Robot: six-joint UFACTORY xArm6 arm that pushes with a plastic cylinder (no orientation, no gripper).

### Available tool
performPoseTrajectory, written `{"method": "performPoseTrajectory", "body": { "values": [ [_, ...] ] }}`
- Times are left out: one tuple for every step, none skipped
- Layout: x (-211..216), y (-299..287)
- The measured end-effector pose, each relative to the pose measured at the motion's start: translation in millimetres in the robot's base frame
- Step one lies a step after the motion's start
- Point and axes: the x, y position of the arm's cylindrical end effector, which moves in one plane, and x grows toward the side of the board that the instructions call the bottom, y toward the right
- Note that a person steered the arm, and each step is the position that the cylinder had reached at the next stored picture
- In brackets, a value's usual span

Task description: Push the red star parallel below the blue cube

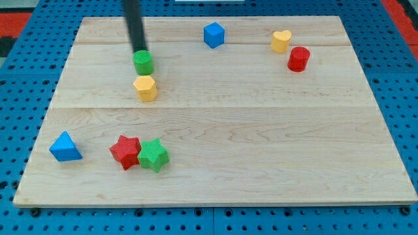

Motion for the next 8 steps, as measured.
{"method": "performPoseTrajectory", "body": {
  "values": [
    [30,-95],
    [113,-103],
    [179,-127],
    [236,-82],
    [240,-49],
    [206,-6],
    [197,54],
    [195,53]
  ]
}}
